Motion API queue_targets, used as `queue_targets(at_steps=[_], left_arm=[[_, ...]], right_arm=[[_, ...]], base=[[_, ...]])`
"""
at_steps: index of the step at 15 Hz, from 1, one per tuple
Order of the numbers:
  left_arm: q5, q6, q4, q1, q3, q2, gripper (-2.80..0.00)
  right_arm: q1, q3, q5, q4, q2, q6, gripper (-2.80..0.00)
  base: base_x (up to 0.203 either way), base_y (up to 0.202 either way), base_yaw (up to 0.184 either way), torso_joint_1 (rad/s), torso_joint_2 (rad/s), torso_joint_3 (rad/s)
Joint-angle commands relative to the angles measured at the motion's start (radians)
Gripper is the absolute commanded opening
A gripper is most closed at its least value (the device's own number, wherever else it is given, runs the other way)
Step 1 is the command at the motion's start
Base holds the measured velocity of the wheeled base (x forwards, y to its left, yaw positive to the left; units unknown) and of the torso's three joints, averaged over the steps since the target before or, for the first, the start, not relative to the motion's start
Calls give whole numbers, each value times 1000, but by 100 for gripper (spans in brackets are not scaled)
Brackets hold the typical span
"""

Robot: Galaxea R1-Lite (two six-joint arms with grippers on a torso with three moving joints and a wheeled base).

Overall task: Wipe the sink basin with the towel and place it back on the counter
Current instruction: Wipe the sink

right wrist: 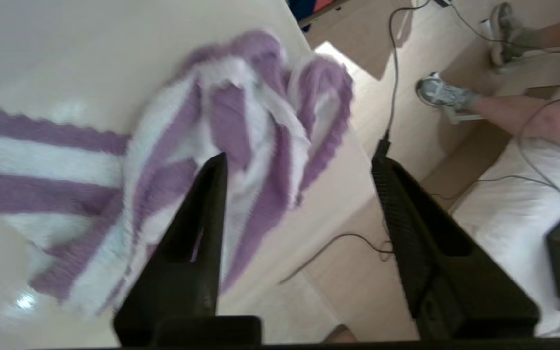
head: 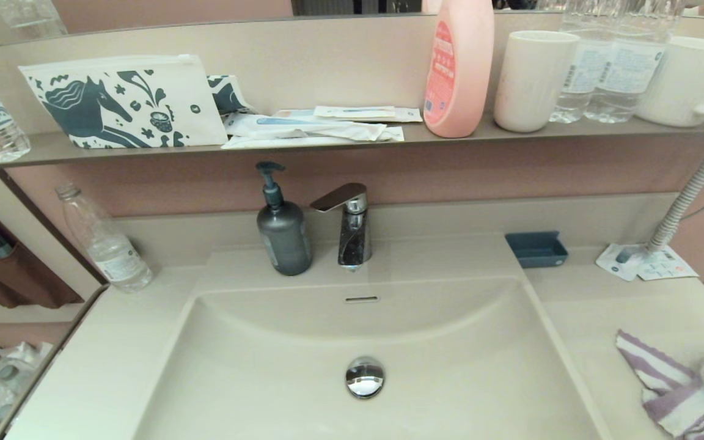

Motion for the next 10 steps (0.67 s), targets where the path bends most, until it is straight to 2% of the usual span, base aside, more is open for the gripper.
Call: queue_targets(at_steps=[1, 2, 3, 5, 8, 10], left_arm=[[0, 2, 0, 0, 0, 1, -280], [0, 0, 0, 0, 0, 1, -280], [0, 0, 0, 0, 0, 1, -280], [0, 0, 0, 0, 0, 1, -280], [0, 0, 0, 0, 0, 1, -280], [0, 0, 0, 0, 0, 1, -280]], right_arm=[[-1, -9, -7, 14, -35, -16, 0], [1, -9, -8, 16, -53, -22, 0], [1, -3, -8, 20, -70, -31, -280], [2, 7, 5, 22, -94, -51, -280], [36, 17, 132, 104, -209, -62, -280], [113, 22, 218, 183, -308, -57, -280]], base=[[0, 0, 0, 0, 0, 0], [0, 0, 0, 0, 0, 0], [0, 0, 0, 0, 0, 0], [0, 0, 0, 0, 0, 0], [0, 0, 0, 0, 0, 0], [0, 0, 0, 0, 0, 0]])
